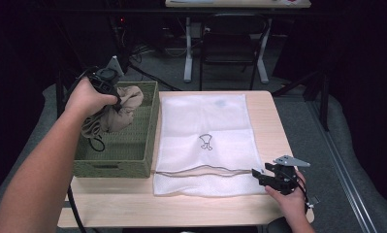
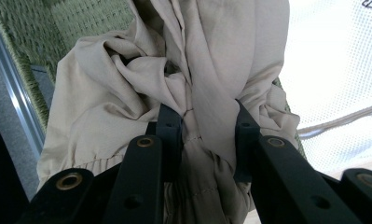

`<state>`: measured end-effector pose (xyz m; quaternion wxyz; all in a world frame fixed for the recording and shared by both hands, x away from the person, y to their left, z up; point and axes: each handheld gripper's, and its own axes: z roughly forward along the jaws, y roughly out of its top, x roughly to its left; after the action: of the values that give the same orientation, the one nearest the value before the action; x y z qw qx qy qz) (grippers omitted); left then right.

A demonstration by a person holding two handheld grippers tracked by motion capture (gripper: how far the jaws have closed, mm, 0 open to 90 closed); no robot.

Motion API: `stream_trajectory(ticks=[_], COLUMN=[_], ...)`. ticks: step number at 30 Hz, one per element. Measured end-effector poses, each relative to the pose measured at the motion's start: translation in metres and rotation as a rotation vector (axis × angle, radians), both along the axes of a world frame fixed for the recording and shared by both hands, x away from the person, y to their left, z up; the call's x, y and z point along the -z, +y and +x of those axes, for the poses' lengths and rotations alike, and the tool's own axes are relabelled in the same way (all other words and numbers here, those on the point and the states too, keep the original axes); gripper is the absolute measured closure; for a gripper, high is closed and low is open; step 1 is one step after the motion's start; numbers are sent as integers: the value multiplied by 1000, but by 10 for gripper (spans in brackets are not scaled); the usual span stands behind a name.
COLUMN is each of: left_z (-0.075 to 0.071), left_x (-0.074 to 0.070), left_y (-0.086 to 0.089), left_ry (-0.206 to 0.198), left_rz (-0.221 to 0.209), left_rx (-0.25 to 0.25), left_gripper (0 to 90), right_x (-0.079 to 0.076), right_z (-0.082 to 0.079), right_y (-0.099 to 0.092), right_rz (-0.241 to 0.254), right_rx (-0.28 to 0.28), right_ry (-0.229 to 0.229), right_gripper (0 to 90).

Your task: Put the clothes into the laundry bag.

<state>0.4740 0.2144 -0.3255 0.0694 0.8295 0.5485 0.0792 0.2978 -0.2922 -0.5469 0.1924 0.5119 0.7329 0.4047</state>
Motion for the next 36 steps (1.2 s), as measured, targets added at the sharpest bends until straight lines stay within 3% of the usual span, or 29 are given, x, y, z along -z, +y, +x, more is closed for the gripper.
stream_trajectory(ticks=[21,36], left_z=[-9,-21], left_x=[-18,-20], left_y=[-20,-59], left_ry=[-5,-6], left_rz=[22,47], left_rx=[63,164], left_gripper=[711,711], right_x=[0,-1], right_z=[0,-1], right_y=[0,2], right_rz=[0,-4], right_rx=[-3,-17], right_ry=[-1,-5], right_gripper=[371,386])
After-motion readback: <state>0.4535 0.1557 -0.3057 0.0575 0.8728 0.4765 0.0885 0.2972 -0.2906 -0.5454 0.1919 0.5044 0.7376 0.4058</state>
